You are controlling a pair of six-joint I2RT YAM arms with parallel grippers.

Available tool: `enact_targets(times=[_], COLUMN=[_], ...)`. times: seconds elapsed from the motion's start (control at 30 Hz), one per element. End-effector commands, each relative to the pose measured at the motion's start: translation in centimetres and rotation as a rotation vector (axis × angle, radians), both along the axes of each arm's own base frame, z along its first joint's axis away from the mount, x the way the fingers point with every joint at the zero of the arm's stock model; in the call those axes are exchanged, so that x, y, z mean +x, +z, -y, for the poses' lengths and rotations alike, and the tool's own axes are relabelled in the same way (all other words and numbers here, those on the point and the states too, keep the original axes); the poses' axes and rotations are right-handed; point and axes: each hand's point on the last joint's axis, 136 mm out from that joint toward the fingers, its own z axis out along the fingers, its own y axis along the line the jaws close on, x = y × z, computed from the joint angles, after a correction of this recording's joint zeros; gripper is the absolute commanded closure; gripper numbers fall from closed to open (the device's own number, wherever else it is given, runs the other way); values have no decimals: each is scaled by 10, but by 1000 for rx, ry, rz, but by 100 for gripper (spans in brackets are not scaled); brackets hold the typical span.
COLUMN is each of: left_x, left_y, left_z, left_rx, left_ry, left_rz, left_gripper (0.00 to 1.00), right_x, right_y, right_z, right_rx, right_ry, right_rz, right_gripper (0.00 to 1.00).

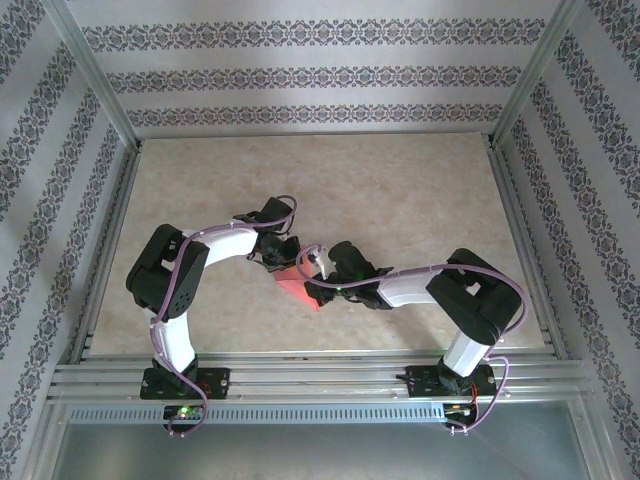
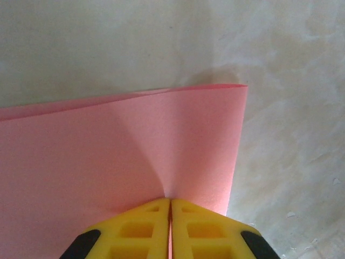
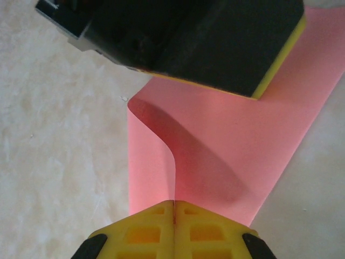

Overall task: Fold a paper plane with a square sheet of paper (pick it up from the middle)
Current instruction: Fold the triangle a second time at the center of the table.

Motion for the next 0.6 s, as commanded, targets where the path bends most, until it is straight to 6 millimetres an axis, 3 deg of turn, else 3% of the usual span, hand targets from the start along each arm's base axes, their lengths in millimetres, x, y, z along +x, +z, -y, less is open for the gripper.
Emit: enact_targets(times=[0.0, 0.57], left_x=[-11, -14], left_y=[-10, -12], left_z=[0, 5], left_rx=[38, 34], left_ry=[-47, -74], left_rz=[-42, -44], left_gripper=[90, 91], right_x=[10, 13], right_y=[-3, -11], right_z=[2, 1], right_rx=[-23, -46], right_ry=[-42, -46], right_rz=[-9, -42], right_gripper=[94, 93])
